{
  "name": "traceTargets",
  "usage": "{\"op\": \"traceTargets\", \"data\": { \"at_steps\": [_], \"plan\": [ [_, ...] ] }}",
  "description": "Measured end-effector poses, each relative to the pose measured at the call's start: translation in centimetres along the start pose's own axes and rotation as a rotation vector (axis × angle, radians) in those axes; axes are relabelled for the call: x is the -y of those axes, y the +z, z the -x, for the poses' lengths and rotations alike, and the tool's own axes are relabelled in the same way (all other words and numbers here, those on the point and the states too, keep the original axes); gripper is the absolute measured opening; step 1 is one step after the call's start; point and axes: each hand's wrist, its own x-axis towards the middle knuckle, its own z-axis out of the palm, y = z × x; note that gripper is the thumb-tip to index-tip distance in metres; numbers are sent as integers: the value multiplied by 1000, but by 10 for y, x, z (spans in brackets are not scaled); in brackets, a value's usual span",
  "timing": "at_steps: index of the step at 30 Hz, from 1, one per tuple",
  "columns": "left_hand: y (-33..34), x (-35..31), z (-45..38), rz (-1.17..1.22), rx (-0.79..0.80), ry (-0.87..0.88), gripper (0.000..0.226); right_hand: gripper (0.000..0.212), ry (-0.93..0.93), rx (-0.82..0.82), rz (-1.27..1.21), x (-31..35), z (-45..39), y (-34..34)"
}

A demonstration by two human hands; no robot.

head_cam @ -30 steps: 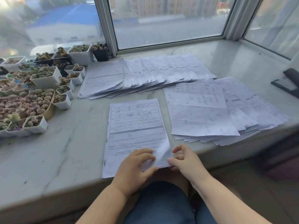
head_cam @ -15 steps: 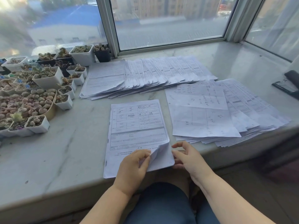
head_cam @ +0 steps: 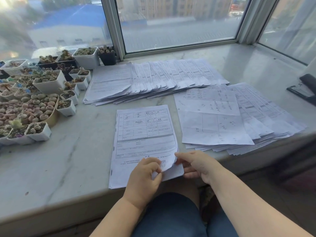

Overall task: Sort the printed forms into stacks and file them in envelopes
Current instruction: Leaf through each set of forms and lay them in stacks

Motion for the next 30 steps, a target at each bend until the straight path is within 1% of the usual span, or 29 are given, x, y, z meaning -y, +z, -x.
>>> {"op": "traceTargets", "data": {
  "at_steps": [3,5,8,11,13,17,19,23,25,27,29,30],
  "plan": [
    [-2,1,0,-18,18,26,6,10,12,4,-4,-1,-3,-3],
    [-5,2,0,-25,56,51,10,3,2,35,0,-3,-2,-3],
    [-9,2,-1,-4,84,50,15,8,-42,7,-1,-7,-2,1],
    [-10,2,-1,41,73,34,10,18,-106,-81,45,-10,-2,7],
    [-11,2,0,64,53,22,9,22,-126,-107,51,-12,-2,10],
    [-10,3,-2,51,-53,-43,18,26,-92,-83,24,-11,-2,6],
    [-9,2,-3,44,-91,-69,22,23,-62,-55,7,-11,-1,3],
    [-7,2,-3,43,-102,-75,18,17,-61,-25,3,-12,5,2],
    [-7,2,-2,61,-94,-75,15,16,-138,-107,114,-10,5,2],
    [-9,2,-1,77,-61,-73,17,25,-250,-179,261,-5,4,3],
    [-10,3,1,55,-18,-66,23,34,-282,-174,302,1,2,6],
    [-10,2,1,40,-11,-59,21,34,-272,-158,285,4,2,8]
  ]
}}
